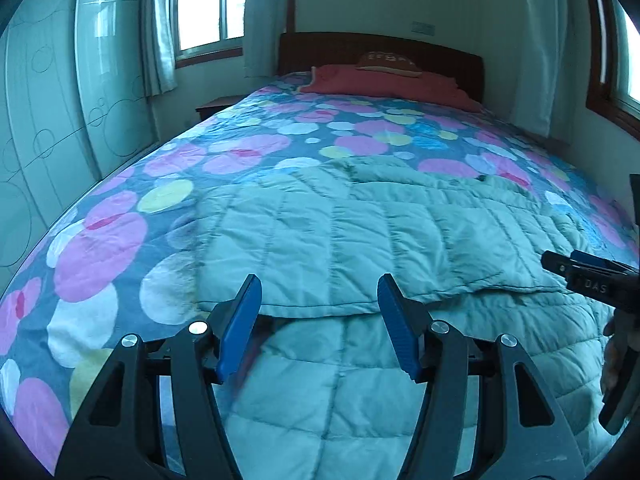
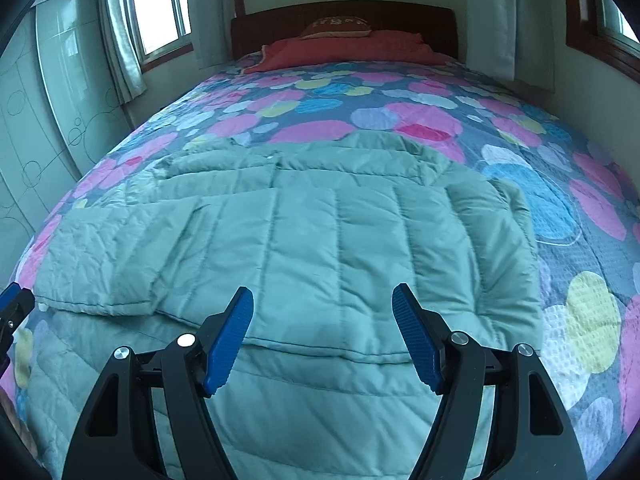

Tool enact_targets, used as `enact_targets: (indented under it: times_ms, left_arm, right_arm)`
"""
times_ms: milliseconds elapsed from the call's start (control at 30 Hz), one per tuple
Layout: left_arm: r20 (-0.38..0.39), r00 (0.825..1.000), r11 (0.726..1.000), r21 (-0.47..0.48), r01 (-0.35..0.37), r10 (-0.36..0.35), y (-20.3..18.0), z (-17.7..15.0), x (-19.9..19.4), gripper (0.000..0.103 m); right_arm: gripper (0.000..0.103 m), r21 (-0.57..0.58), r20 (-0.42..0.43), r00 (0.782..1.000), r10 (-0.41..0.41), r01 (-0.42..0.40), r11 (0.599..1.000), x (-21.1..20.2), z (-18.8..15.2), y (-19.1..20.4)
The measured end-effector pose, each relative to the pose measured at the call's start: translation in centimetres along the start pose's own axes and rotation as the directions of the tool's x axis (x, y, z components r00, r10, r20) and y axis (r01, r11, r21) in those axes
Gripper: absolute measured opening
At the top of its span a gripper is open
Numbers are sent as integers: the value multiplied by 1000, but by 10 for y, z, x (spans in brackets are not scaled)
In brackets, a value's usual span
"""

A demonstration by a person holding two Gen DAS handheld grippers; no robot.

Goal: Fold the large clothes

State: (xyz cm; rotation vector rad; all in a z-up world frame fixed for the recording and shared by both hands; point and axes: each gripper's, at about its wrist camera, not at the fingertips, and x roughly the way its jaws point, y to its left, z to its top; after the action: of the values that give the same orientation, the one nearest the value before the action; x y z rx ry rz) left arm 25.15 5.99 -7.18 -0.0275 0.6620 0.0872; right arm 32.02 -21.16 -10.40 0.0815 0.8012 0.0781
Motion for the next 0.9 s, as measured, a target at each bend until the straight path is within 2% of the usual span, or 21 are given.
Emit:
enact_targets:
  times_ms: [233,467,533,600,700,800,900]
  left_arm:
    - [-10,994,993,-57,-108,107,62,6,15,60]
    - [-39,990,988,-72,-136,133,82,3,33,61]
    - [-46,990,988,-69,-135,132,82,1,38,61]
    - [-50,990,989,-67,-133,130,81,1,40,61]
    - [-48,991,989,-67,-128,125,78,2,43,61]
    - [-41,992,990,-69,-122,119,75,5,42,61]
    - [-35,993,991,-68,-114,112,72,9,42,61]
  right_arm:
    - [71,38,-37,994,106,-104,994,20,14,50]
    - [70,86,-114,974,193,-184,979,52,16,74]
    - [52,88,-129,971,202,-192,977,57,14,77]
    - [30,92,-139,964,226,-215,972,60,12,77]
    - [15,78,-125,967,223,-214,974,56,13,76]
    - [11,50,-86,978,188,-185,982,43,15,69]
    - [10,-11,-37,993,112,-112,994,29,19,63]
